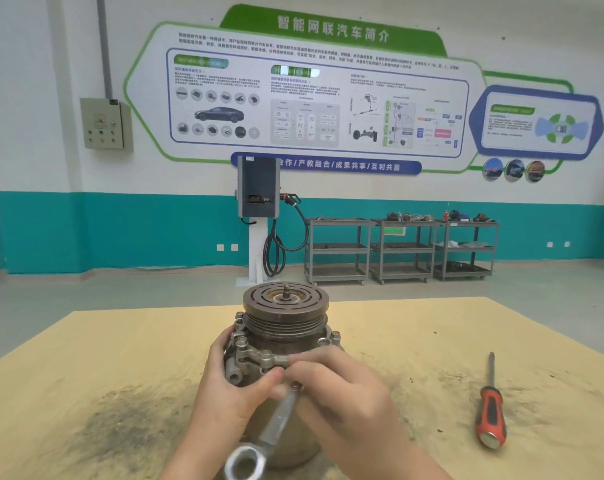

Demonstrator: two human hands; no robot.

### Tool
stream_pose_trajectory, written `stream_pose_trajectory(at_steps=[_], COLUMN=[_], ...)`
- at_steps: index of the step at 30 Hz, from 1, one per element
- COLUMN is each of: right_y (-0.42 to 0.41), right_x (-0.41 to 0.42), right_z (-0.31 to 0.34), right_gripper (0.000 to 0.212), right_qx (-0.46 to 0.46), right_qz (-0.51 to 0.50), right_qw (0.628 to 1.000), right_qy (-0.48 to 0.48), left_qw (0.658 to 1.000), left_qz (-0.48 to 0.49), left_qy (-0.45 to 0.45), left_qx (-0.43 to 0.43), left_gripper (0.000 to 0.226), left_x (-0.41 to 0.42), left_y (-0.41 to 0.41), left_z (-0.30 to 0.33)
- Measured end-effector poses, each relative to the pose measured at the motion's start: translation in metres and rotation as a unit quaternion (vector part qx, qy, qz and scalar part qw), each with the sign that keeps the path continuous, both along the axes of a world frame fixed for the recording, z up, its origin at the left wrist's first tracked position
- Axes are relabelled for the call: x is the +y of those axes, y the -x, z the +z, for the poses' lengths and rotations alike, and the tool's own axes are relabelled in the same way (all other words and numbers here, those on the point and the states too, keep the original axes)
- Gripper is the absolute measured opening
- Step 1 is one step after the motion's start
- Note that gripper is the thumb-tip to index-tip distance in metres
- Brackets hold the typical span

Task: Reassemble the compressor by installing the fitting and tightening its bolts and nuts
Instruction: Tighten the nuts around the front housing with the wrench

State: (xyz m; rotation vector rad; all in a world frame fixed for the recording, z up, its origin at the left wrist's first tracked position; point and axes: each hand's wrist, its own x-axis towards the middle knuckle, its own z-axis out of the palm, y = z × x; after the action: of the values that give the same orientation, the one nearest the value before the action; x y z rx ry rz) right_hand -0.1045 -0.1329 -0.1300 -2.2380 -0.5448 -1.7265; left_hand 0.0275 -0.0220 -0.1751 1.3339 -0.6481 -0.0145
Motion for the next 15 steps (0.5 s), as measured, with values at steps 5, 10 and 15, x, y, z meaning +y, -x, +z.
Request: stream_pose_trajectory(at_steps=[5, 10, 15], right_y=[-0.014, 0.006, 0.009], right_x=[0.025, 0.008, -0.023], right_z=[0.021, 0.036, 0.033], right_gripper=[0.016, 0.020, 0.018], right_qx=[0.032, -0.023, -0.013], right_qz=[-0.073, 0.052, 0.222], right_qw=[0.997, 0.968, 0.759], right_qy=[-0.016, -0.246, -0.612], left_qw=[1.000, 1.000, 1.000], left_qz=[0.003, 0.019, 0.007], left_qy=[-0.007, -0.015, -0.015], left_qx=[0.020, 0.004, 0.005], left_gripper=[0.093, 0.080, 0.076], left_x=[-0.002, 0.003, 0.005], left_y=[-0.008, -0.001, 0.007], left_z=[-0.003, -0.003, 0.005])
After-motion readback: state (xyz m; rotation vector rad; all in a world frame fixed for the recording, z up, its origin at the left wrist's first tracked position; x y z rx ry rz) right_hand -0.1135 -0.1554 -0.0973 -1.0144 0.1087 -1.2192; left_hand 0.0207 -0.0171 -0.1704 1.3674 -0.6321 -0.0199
